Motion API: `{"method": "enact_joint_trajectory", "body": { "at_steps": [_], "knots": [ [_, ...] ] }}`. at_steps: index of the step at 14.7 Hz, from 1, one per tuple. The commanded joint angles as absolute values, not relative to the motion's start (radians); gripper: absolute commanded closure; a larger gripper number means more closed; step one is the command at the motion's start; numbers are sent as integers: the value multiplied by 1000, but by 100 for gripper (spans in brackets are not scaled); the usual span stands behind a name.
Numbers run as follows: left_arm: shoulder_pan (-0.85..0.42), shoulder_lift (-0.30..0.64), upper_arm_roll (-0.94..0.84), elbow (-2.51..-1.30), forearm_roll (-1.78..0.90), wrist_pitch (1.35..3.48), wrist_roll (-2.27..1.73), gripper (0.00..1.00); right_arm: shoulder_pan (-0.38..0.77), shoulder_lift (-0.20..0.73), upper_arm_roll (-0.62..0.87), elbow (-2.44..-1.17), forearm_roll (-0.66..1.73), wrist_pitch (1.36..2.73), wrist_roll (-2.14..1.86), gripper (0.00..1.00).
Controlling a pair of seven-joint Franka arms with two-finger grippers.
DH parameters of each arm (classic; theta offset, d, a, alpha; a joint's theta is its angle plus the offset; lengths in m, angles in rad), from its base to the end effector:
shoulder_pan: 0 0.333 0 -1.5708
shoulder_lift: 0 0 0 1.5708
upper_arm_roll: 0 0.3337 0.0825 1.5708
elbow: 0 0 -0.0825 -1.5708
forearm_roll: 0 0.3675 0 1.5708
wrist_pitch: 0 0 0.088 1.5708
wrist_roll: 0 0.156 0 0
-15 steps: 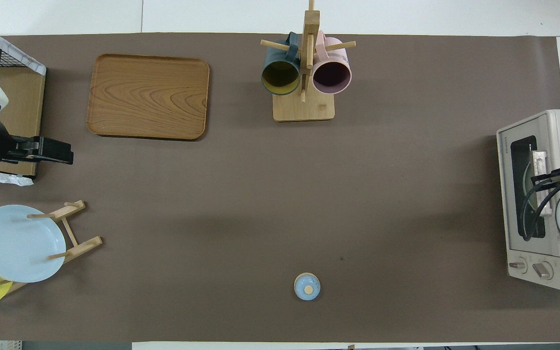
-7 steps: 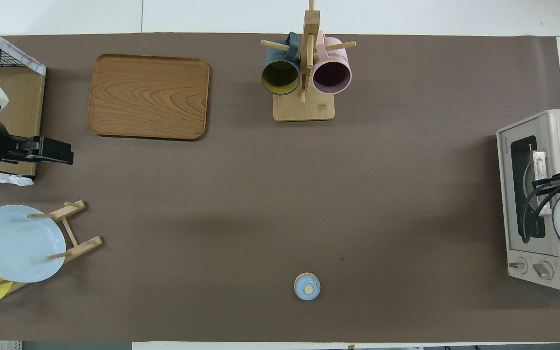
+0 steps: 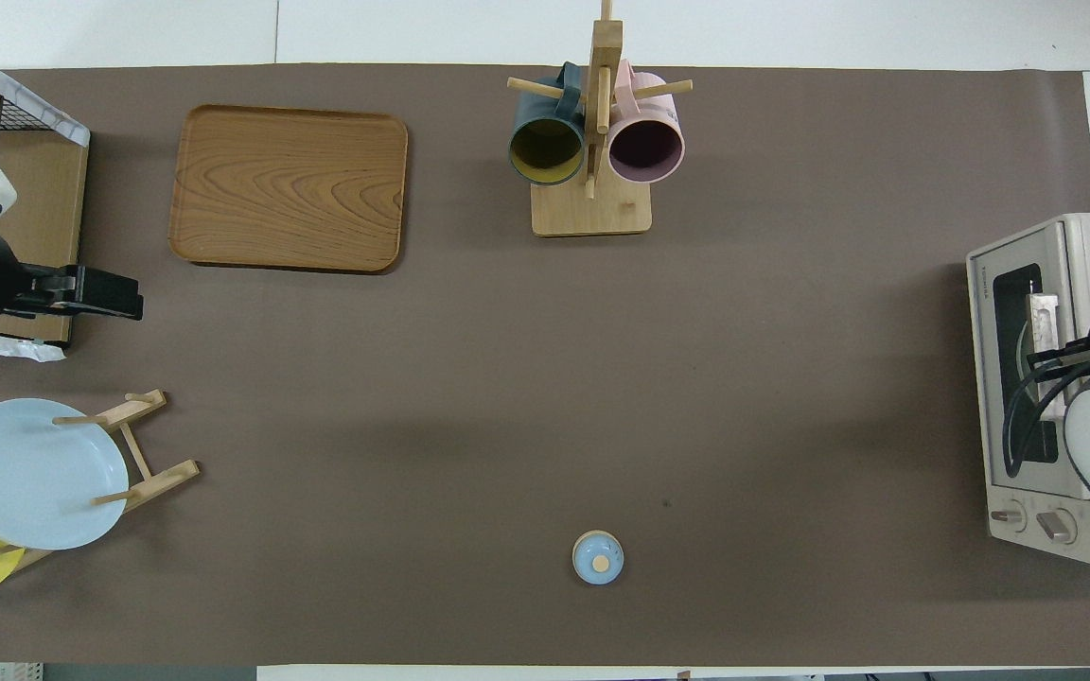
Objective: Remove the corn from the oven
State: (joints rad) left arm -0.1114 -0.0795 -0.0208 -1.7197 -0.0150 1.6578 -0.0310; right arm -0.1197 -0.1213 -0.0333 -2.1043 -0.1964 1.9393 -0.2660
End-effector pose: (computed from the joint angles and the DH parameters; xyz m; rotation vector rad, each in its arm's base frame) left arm 0.5139 -0.0709 0.5746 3.1229 -0.1562 0.0257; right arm 0.4841 -0.0975 0.4448 2.9615 0.2796 -0.1185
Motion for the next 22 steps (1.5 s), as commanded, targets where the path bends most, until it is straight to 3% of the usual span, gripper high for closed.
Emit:
{"method": "enact_joint_trajectory", "body": {
  "at_steps": [1,17,22],
  "knots": [
    [-109,-87,-20,-1726,-18,1661,-23,0,-83,-121,-29,-2152,-204,1976,-197,100],
    [-107,-87,-20,-1726,-18,1661,-23,0,8,32,-23,-2164,-137,2135,-64,100],
    [-107,-87,-20,-1726,-18,1663,-23,0,57,28,-20,-2223,-130,2217,-8,100]
  ]
}}
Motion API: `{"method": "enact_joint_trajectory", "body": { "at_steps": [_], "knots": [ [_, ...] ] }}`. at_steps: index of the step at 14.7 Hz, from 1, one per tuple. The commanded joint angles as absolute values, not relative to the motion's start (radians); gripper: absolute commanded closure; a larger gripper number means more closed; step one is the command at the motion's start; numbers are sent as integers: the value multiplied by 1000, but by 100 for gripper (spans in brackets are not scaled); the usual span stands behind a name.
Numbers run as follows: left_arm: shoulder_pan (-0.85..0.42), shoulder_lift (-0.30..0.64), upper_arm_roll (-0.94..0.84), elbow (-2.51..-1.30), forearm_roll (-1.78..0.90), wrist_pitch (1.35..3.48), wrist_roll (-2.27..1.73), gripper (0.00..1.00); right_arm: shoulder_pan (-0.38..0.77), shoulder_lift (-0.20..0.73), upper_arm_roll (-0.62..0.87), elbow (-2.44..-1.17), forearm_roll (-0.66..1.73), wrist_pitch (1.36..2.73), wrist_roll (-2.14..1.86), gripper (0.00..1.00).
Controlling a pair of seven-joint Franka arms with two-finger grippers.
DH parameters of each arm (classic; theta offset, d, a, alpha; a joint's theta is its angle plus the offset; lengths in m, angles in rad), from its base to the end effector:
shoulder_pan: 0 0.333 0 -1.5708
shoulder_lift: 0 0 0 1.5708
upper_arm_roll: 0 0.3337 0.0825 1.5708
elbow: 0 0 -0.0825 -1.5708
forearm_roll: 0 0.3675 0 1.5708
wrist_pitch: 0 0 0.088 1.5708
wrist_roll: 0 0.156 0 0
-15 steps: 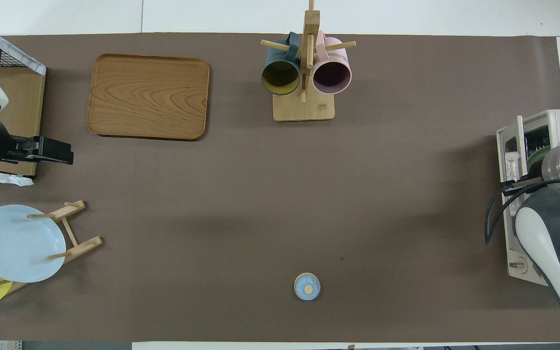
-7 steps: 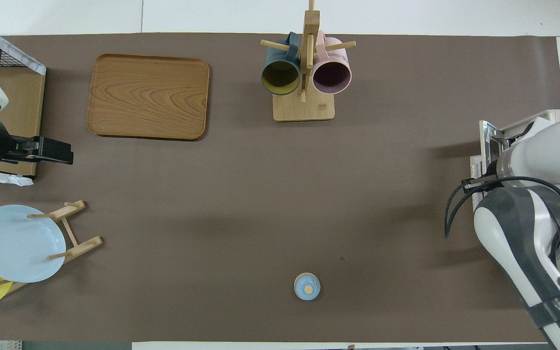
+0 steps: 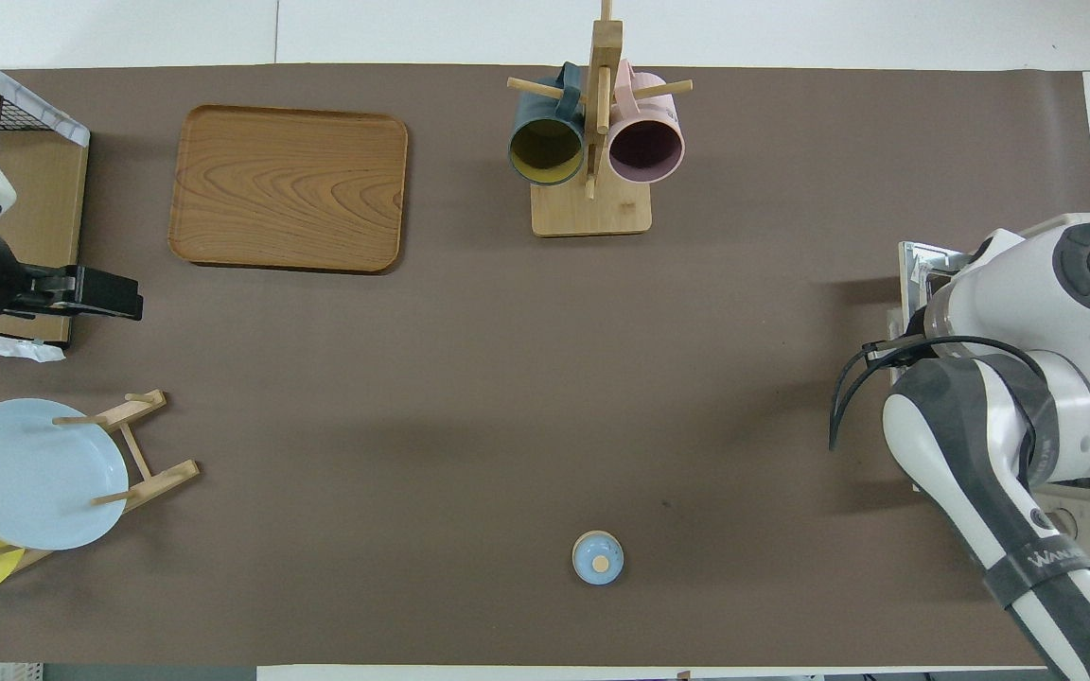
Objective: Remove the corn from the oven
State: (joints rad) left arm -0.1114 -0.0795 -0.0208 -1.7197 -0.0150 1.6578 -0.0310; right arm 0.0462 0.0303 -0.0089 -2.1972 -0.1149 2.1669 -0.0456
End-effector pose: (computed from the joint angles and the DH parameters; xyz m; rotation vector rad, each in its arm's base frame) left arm 0.5139 -0.0709 0.5746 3.1229 -0.1562 0.0257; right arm 0.5127 0.0100 0.3444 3.0385 0.2288 -0.0929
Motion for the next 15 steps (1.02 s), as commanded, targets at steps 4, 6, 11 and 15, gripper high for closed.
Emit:
{"method": "enact_joint_trajectory", "body": {
  "at_steps": [4,6,11,15],
  "knots": [
    [-107,-87,-20,-1726,-18,1661,-23,0,61,9,-20,-2282,-130,2259,-8,100],
    [-107,-87,-20,-1726,-18,1661,-21,0,61,9,-20,-2301,-130,2279,-8,100],
    [-107,-87,-20,-1726,-18,1663,-23,0,54,9,-20,-2316,-130,2281,-9,100],
    [-107,-87,-20,-1726,-18,1661,-23,0,54,11,-20,-2347,-130,2325,-5,100]
  ]
}}
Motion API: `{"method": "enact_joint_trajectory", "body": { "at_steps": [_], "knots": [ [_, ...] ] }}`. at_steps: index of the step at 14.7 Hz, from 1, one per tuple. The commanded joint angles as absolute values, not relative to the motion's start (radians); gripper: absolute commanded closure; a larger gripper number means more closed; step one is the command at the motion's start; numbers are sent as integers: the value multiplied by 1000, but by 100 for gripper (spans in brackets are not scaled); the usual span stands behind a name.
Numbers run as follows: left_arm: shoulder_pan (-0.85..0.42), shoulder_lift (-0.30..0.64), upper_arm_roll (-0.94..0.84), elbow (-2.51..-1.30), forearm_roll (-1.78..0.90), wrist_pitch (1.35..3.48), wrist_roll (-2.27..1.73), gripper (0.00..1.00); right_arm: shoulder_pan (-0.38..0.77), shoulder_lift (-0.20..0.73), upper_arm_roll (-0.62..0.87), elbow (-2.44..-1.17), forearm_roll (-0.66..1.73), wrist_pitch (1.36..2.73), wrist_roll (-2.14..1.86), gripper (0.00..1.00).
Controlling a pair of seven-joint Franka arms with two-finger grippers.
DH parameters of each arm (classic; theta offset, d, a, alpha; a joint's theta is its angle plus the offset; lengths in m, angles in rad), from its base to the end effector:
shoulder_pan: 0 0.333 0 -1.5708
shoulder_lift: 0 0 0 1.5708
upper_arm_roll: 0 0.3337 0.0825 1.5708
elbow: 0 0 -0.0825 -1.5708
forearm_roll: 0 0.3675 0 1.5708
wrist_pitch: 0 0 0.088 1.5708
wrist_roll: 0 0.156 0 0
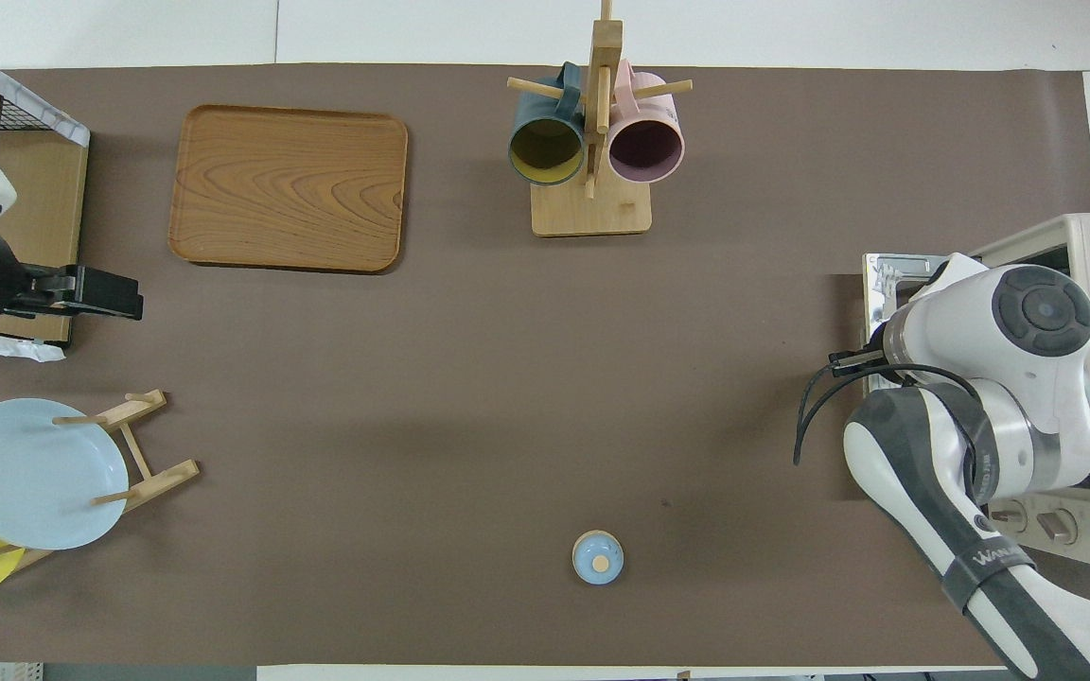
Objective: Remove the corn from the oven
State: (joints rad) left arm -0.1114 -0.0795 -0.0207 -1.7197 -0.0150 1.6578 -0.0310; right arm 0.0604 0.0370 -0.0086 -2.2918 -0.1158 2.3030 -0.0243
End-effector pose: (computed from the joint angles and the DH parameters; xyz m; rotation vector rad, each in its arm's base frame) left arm 0.5140 -0.0709 0.5746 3.1229 -0.1561 0.0257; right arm 0.5023 0.0194 0.3127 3.0465 0.2361 -0.0376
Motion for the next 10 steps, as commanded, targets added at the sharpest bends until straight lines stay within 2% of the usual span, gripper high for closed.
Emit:
{"method": "enact_joint_trajectory", "body": {
  "at_steps": [1,7,10],
  "knots": [
    [-107,-87,-20,-1726,-18,1661,-23,0,54,14,-20,-2359,-129,2338,-5,100],
    [-107,-87,-20,-1726,-18,1661,-23,0,52,28,-20,-2393,-130,2399,-3,100],
    [-107,-87,-20,-1726,-18,1661,-23,0,66,37,-20,-2367,-130,2387,1,100]
  ]
}}
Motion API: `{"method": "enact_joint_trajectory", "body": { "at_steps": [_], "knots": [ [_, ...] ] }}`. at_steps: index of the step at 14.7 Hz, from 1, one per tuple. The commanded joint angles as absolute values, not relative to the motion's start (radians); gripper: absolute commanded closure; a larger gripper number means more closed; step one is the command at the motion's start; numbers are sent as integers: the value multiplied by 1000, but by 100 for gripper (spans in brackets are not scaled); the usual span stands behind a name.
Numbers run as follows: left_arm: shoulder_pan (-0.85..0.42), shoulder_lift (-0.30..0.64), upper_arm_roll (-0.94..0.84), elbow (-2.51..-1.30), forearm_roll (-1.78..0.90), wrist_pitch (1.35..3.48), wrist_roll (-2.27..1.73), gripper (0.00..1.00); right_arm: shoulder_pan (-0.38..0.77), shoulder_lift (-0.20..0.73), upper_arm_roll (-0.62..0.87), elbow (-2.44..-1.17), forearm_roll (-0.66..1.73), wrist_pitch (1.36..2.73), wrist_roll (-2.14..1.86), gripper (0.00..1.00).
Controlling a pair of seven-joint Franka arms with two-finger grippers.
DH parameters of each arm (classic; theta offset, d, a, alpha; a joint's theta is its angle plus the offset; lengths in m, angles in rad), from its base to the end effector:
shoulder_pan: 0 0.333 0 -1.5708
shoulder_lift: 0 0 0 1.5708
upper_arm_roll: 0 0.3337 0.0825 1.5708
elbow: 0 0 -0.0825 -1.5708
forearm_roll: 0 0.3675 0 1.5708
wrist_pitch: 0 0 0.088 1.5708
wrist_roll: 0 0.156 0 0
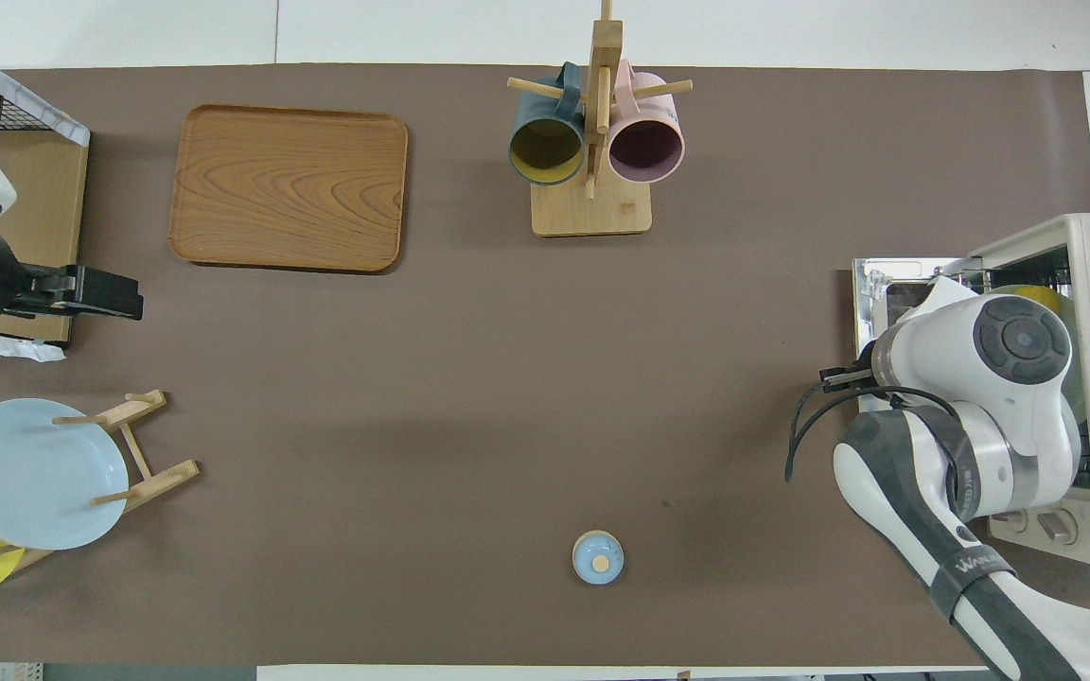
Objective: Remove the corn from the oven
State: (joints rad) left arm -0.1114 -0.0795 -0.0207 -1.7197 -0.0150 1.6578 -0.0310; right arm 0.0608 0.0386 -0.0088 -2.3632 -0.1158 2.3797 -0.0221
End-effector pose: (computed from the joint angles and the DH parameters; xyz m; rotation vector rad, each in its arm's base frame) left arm 0.5140 -0.0709 0.5746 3.1229 -0.1561 0.0257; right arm 0.4883 0.0203 0.2897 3.0521 0.2429 -0.0320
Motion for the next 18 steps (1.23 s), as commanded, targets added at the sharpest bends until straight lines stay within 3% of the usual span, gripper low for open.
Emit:
{"method": "enact_joint_trajectory", "body": {
  "at_steps": [1,6,7,9,18],
  "knots": [
    [-107,-87,-20,-1726,-18,1661,-23,0,71,49,-20,-2327,-130,2361,5,100],
    [-107,-87,-20,-1726,-18,1663,-23,0,72,42,-20,-2168,-132,2143,3,100],
    [-109,-87,-20,-1726,-18,1661,-23,0,71,32,-20,-2160,-132,2113,6,76],
    [-109,-87,-20,-1726,-18,1663,-23,0,55,-1,-26,-2160,-132,2068,8,47],
    [-107,-87,-20,-1726,-18,1661,-23,0,-75,-31,-28,-2212,-143,2057,-75,53]
  ]
}}
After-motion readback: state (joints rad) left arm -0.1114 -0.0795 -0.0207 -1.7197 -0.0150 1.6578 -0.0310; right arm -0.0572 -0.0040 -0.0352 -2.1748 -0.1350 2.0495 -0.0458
